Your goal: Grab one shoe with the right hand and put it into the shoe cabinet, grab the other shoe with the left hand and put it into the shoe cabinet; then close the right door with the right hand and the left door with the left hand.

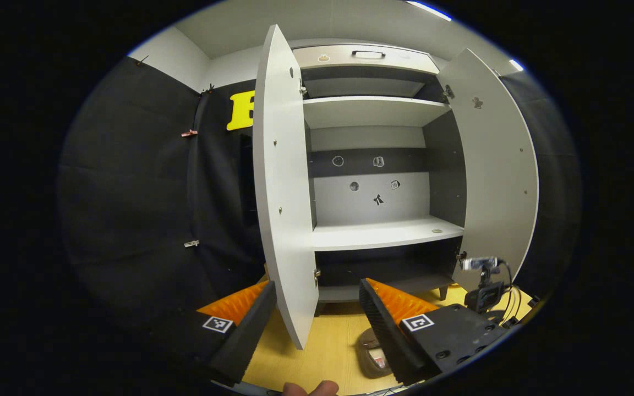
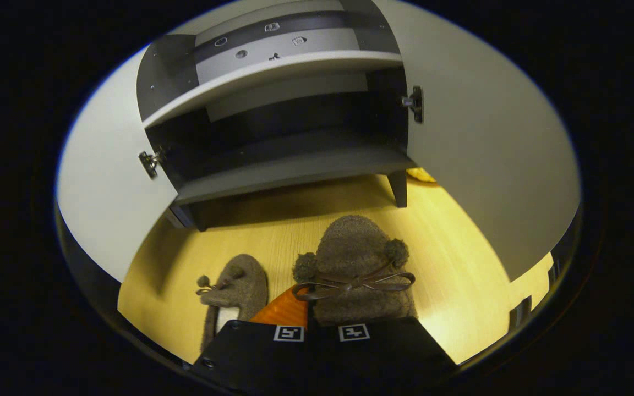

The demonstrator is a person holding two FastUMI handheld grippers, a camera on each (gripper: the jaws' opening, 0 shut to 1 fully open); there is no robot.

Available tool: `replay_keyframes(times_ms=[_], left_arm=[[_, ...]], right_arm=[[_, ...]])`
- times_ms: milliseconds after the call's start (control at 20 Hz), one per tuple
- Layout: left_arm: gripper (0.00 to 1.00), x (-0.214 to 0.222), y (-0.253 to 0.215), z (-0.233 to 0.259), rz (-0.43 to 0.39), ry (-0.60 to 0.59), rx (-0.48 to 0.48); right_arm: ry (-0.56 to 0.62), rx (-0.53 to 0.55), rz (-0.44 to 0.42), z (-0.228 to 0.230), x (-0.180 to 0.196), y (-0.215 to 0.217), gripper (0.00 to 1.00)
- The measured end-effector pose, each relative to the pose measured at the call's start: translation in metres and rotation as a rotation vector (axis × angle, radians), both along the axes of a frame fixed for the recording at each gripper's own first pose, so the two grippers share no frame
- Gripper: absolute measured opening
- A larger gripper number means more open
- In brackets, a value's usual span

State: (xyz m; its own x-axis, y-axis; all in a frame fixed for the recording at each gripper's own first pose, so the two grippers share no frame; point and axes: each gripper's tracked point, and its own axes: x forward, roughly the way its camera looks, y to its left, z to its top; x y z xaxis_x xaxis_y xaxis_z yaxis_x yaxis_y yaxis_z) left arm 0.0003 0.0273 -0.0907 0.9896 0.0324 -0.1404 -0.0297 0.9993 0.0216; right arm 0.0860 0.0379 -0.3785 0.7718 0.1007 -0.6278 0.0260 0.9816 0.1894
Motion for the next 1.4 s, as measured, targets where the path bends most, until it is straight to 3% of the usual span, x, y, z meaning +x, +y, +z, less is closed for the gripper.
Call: replay_keyframes(times_ms=[350, 550, 750, 1050, 1400], left_arm=[[0.95, -0.004, -0.002, -0.003, -0.03, 0.01, -0.013], [0.95, -0.003, -0.005, -0.003, -0.047, 0.005, -0.013], [0.95, 0.0, -0.01, -0.004, -0.053, 0.007, -0.023], [0.95, 0.007, -0.02, -0.007, -0.053, 0.014, -0.032], [0.95, 0.013, -0.021, -0.017, -0.004, 0.05, -0.04]], right_arm=[[-0.12, 0.025, 0.036, 0.162, 0.023, 0.001, 0.08], [-0.217, 0.014, 0.073, 0.245, 0.071, 0.008, 0.08], [-0.272, 0.035, 0.099, 0.294, 0.137, 0.023, 0.08], [-0.292, 0.056, 0.076, 0.309, 0.234, 0.03, 0.08], [-0.24, 0.042, 0.019, 0.259, 0.337, 0.02, 0.08]])
